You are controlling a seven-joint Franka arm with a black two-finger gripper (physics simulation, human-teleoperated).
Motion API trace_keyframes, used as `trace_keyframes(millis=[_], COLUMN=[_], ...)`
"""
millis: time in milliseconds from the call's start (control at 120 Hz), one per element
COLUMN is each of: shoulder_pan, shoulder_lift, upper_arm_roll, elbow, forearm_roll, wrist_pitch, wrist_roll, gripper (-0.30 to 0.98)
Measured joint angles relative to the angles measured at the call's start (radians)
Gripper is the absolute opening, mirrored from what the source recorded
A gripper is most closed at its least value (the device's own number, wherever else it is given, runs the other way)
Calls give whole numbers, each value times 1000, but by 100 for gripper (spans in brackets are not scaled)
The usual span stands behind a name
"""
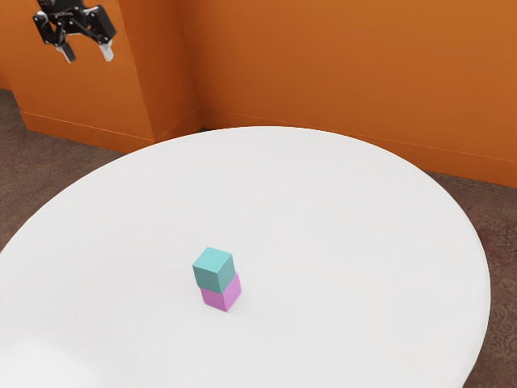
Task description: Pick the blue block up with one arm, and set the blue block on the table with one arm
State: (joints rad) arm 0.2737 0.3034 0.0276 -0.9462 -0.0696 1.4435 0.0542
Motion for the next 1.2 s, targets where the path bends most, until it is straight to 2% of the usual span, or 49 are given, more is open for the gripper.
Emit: trace_keyframes(millis=[217, 250, 333, 408, 508, 600, 733, 967, 1050, 1117, 1200], shoulder_pan=[3, 3, -11, -78, -210, -193, -175, -174, -174, -180, -193], shoulder_lift=[0, -32, -211, -253, -159, 3, 158, 234, 274, 282, 258], upper_arm_roll=[-1, 0, -5, -9, 2, 13, 15, 15, 10, -25, -78], elbow=[4, 27, 54, 38, -10, -24, -78, -163, -172, -208, -298], forearm_roll=[-5, -5, -1, 22, 153, 202, 172, 144, 102, 81, 87], wrist_pitch=[-23, -26, -36, -55, -71, -55, 42, 214, 264, 307, 364], wrist_roll=[26, 30, 38, 44, 53, 68, 92, 123, 127, 114, 85], gripper=[67, 67, 67, 67, 67, 67, 67, 67, 67, 67, 67])
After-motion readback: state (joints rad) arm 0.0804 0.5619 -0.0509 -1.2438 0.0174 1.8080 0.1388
